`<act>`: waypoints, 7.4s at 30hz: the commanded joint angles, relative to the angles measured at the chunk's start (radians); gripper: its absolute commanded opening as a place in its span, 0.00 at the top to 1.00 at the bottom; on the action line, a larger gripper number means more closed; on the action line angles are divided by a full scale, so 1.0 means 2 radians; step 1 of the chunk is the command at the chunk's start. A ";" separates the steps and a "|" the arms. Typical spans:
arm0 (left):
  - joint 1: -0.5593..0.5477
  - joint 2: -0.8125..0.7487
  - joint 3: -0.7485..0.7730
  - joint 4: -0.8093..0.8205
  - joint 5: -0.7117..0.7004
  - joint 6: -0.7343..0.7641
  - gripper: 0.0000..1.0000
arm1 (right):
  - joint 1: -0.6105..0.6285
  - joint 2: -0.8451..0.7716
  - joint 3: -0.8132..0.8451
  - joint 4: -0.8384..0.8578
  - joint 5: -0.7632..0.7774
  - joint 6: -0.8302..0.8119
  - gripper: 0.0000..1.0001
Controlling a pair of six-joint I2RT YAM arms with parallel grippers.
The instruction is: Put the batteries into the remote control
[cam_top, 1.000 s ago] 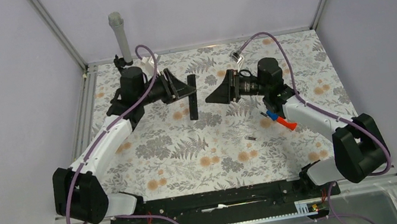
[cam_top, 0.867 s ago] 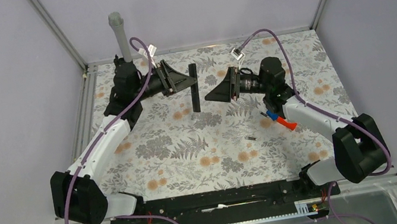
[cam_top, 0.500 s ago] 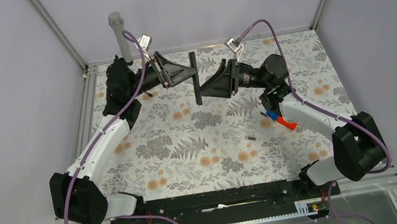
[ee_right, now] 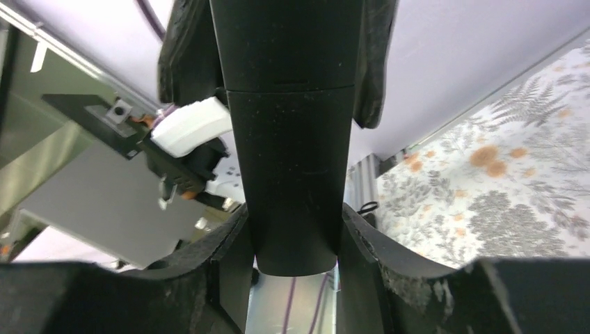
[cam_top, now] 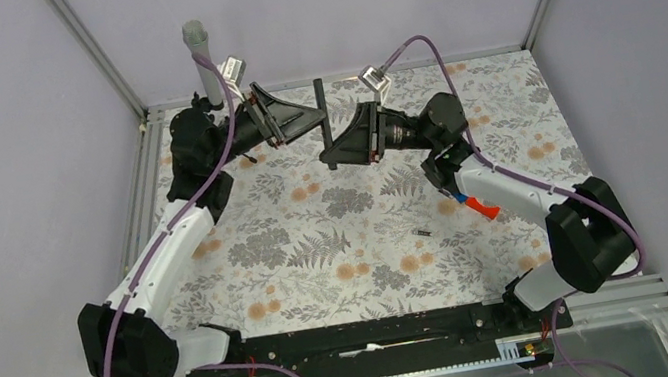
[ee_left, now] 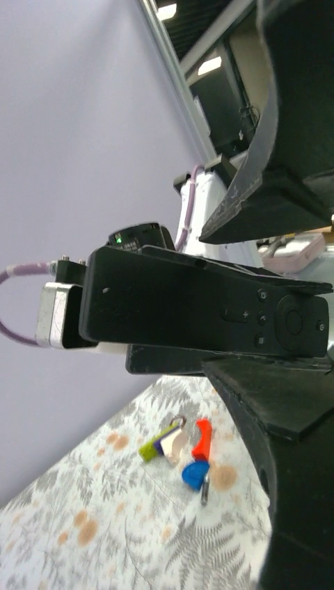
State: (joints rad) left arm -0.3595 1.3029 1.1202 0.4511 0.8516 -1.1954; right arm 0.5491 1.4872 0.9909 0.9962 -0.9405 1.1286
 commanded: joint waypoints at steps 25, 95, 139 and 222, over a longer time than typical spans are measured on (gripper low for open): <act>-0.047 -0.038 0.047 -0.294 -0.227 0.269 0.27 | 0.075 -0.024 0.121 -0.436 0.295 -0.321 0.76; -0.045 -0.015 0.209 -0.513 0.068 0.469 0.18 | -0.037 -0.009 0.260 -0.465 -0.066 -0.348 1.00; -0.030 -0.050 0.044 -0.076 -0.168 0.006 0.80 | -0.021 -0.073 0.073 -0.192 0.287 0.086 0.97; 0.077 -0.035 0.100 -0.220 0.034 0.093 1.00 | -0.082 -0.042 0.109 -0.335 0.095 -0.088 0.53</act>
State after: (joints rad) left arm -0.2073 1.2781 1.2675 -0.0505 0.9577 -1.0363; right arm 0.3927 1.4353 1.1770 0.3931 -0.7753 0.9955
